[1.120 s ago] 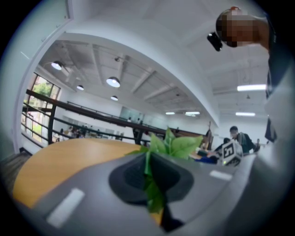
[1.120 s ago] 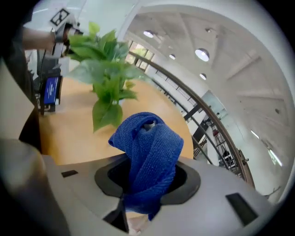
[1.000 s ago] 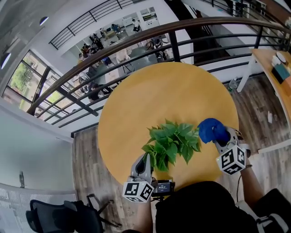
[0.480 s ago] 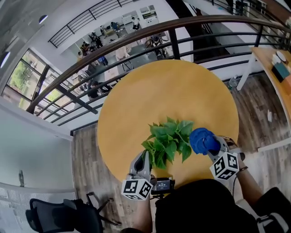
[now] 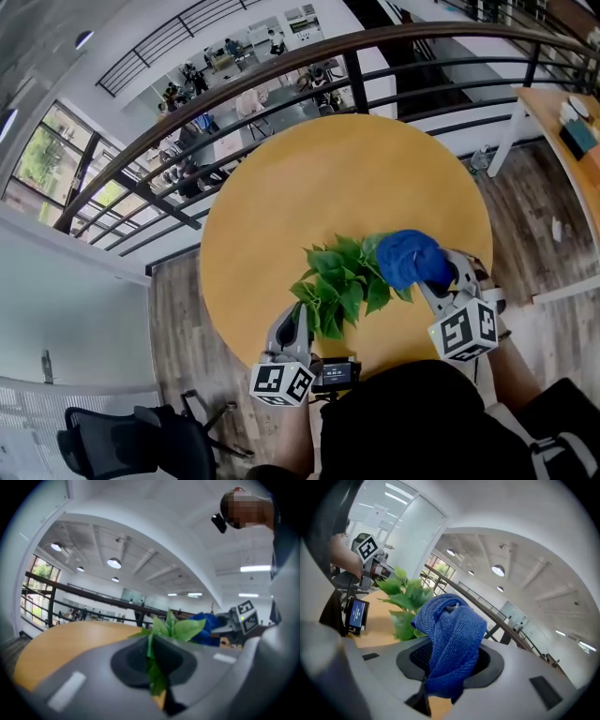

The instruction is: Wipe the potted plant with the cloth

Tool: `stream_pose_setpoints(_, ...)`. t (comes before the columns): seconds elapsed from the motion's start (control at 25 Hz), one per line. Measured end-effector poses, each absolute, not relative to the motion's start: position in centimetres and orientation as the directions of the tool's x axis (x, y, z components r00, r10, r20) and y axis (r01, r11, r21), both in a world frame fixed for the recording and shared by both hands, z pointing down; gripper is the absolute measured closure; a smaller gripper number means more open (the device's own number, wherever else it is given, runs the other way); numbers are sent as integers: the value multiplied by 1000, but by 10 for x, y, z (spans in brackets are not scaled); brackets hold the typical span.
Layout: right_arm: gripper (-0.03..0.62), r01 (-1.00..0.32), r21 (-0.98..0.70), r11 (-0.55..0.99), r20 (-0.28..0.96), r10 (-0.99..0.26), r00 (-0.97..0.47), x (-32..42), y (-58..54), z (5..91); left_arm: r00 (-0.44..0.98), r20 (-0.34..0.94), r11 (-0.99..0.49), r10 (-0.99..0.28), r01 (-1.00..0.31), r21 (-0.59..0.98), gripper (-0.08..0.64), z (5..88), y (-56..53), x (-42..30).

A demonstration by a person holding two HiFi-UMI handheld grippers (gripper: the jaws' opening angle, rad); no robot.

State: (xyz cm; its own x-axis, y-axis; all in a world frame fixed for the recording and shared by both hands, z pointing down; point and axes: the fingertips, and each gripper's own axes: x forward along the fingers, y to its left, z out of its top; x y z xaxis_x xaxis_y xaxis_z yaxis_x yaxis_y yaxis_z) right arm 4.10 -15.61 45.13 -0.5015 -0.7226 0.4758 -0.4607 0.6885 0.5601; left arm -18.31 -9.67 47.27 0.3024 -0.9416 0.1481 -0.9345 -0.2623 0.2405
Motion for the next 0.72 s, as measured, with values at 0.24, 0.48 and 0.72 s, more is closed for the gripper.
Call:
stream_pose_setpoints(0.24,428,-234,582,779,540,-585,-605,-32,-109,477,294,150,-254,-944,-937,238,557,472,-96,-182)
stream_pose_setpoints(0.48,428,-194,570,798,650,-583,-487,13,-109,537,290,151,-249,-945,-938,242,557,476,-99,-185)
stream_pose_setpoints(0.72,428,-313,508,802,704,-596,-386,82,-128,548,294,149,-254,-944,-937,240,557,475,-99,-183)
